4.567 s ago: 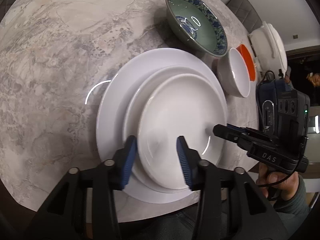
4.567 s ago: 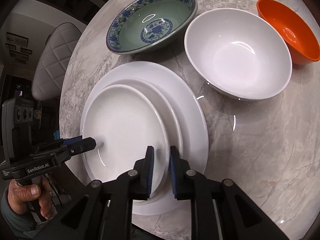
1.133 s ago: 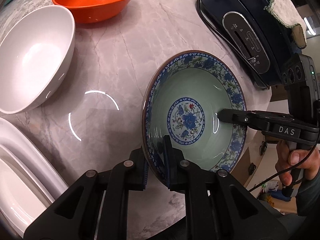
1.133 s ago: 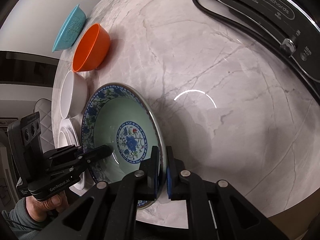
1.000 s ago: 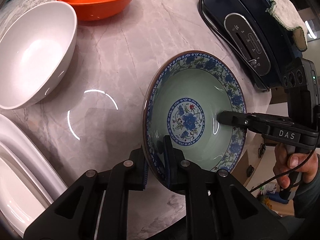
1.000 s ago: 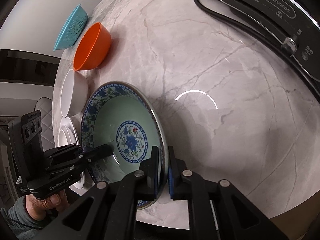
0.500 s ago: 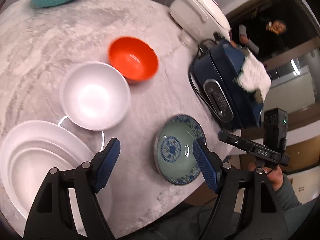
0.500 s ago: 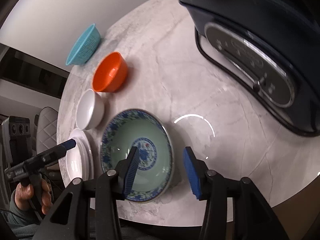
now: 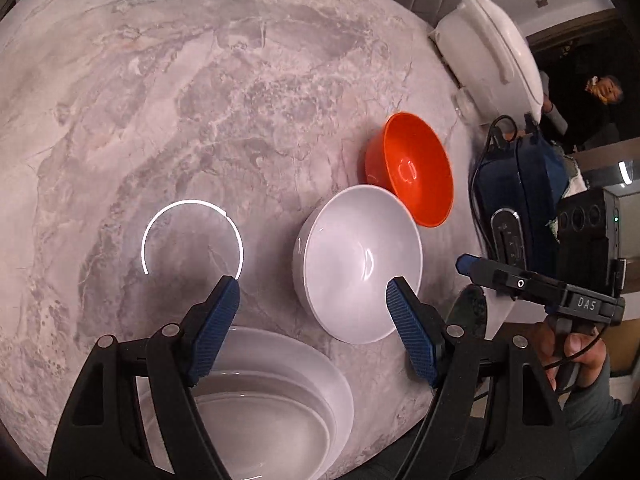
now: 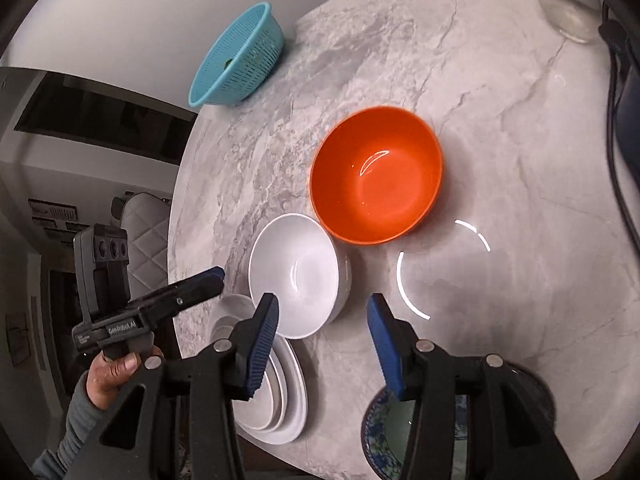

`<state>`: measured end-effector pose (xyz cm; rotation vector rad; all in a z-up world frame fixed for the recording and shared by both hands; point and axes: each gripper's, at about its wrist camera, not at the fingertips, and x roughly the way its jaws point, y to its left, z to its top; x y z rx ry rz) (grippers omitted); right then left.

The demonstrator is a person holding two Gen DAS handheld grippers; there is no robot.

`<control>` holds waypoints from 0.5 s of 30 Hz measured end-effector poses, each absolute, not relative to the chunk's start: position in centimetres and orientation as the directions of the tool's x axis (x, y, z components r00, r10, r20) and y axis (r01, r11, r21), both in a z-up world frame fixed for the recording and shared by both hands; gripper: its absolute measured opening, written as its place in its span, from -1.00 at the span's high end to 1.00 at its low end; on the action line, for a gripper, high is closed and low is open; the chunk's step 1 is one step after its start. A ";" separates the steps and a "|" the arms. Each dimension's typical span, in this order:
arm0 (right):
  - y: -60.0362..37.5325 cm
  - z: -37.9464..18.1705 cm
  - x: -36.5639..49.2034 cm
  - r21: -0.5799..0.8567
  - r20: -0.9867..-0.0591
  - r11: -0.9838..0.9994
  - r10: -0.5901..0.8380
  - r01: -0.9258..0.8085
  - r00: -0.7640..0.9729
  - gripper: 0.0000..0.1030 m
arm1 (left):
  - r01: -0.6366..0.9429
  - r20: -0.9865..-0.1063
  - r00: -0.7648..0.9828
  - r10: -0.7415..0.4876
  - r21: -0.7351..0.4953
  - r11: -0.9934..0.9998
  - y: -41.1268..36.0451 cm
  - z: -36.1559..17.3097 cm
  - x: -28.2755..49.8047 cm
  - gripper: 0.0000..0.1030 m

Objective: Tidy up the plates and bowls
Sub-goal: 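Move both grippers to the rim of the white bowl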

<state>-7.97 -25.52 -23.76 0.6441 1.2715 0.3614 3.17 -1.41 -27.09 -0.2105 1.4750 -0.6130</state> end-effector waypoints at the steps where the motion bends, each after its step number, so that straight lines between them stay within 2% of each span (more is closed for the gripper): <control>1: -25.2 -24.6 -7.6 0.630 -0.766 0.768 0.589 0.117 0.258 0.05 | 0.264 -0.864 -0.040 -0.502 -0.494 0.829 -2.0 -27.8 3.1 -0.42; 3: -24.4 -25.9 -7.1 0.629 -0.772 0.764 0.593 0.140 0.231 0.09 | 0.282 -0.869 -0.071 -0.489 -0.488 0.826 -2.7 -28.7 3.1 -0.41; 7: -23.8 -28.0 -6.5 0.619 -0.784 0.764 0.589 0.182 0.198 0.09 | 0.306 -0.878 -0.093 -0.469 -0.474 0.826 -3.6 -29.7 3.2 -0.15; 12: -23.1 -29.3 -5.8 0.606 -0.795 0.770 0.579 0.201 0.181 0.14 | 0.305 -0.882 -0.107 -0.459 -0.468 0.829 -4.2 -30.8 3.9 -0.04; 14: -22.8 -29.7 -5.4 0.598 -0.801 0.777 0.573 0.197 0.173 0.22 | 0.314 -0.884 -0.117 -0.452 -0.465 0.828 -4.5 -31.2 4.0 0.11; 15: -22.8 -29.8 -5.4 0.592 -0.805 0.781 0.569 0.196 0.166 0.28 | 0.316 -0.883 -0.126 -0.452 -0.468 0.825 -4.7 -31.4 3.9 0.28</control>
